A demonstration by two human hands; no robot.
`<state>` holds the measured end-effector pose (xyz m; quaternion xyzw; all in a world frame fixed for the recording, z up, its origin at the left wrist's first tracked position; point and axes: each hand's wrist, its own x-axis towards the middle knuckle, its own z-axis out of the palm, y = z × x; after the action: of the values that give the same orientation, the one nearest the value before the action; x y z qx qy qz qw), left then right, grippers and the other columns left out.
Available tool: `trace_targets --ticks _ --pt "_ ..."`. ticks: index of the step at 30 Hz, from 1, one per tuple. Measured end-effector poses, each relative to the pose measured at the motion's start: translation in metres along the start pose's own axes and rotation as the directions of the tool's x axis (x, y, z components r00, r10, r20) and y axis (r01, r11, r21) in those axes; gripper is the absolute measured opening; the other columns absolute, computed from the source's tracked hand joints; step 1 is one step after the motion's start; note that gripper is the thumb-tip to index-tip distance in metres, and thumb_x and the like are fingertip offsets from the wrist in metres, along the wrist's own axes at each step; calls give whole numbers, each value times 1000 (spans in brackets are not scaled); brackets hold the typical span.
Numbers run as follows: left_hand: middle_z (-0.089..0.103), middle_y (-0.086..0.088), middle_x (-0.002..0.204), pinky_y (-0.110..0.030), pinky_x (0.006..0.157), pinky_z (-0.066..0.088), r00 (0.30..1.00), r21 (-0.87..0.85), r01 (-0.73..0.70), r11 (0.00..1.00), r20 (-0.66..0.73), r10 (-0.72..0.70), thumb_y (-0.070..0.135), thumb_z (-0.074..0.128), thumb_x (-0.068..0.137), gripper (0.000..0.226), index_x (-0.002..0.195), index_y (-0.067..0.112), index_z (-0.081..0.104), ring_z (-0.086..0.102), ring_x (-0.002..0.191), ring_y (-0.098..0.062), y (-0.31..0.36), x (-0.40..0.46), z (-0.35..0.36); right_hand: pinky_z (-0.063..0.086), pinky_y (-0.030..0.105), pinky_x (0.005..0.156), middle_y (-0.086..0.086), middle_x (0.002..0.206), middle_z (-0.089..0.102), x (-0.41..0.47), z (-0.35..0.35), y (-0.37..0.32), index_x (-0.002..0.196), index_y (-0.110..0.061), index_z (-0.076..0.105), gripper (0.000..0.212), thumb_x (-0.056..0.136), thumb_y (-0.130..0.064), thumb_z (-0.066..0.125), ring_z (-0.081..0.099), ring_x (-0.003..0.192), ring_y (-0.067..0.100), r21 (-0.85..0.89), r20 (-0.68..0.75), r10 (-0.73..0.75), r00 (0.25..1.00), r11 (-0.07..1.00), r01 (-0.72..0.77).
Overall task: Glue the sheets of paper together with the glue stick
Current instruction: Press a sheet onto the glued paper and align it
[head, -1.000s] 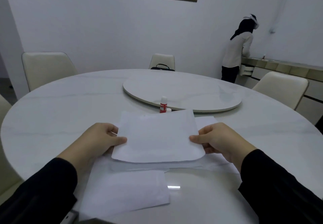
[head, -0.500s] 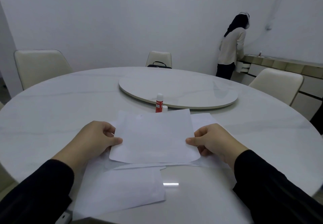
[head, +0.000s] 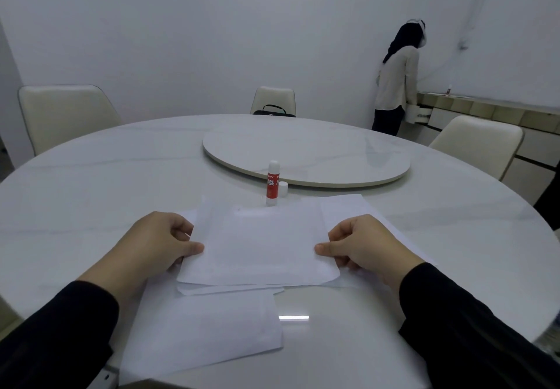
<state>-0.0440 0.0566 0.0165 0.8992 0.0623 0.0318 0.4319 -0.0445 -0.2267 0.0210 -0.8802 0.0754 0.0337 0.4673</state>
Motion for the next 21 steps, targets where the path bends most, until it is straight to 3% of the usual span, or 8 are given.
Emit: trace_targets --ticks 6,11,17,21 --pt "66 -4 75 -22 51 42 1000 -10 0 1000 5 0 8 77 74 20 75 18 59 56 53 -18 1 -1 -1 40 18 41 6 59 64 -1 -2 2 88 -5 69 27 68 -14 84 47 39 12 16 21 22 1000 1000 -22" --pt "65 -5 76 -21 51 42 1000 -23 2 1000 6 -2 8 78 73 20 76 18 60 57 56 -17 -1 -1 -2 43 23 48 7 59 66 2 2 3 77 -11 66 22 66 -15 85 51 50 17 -2 -6 9 1000 1000 -9" --pt "65 -3 73 -23 53 45 1000 -33 -13 999 25 14 8 79 72 19 79 16 63 58 55 -17 -3 -2 -3 42 25 48 6 58 65 3 4 5 73 -10 67 22 63 -13 86 54 48 17 -25 -25 -10 1000 1000 9" --pt "71 -5 76 -32 68 53 997 -12 -30 999 77 31 7 78 72 17 79 17 68 65 66 -21 -7 0 -8 41 25 48 7 57 64 4 4 5 75 -7 68 22 62 -11 85 52 45 16 -24 -27 -7 1000 1000 6"
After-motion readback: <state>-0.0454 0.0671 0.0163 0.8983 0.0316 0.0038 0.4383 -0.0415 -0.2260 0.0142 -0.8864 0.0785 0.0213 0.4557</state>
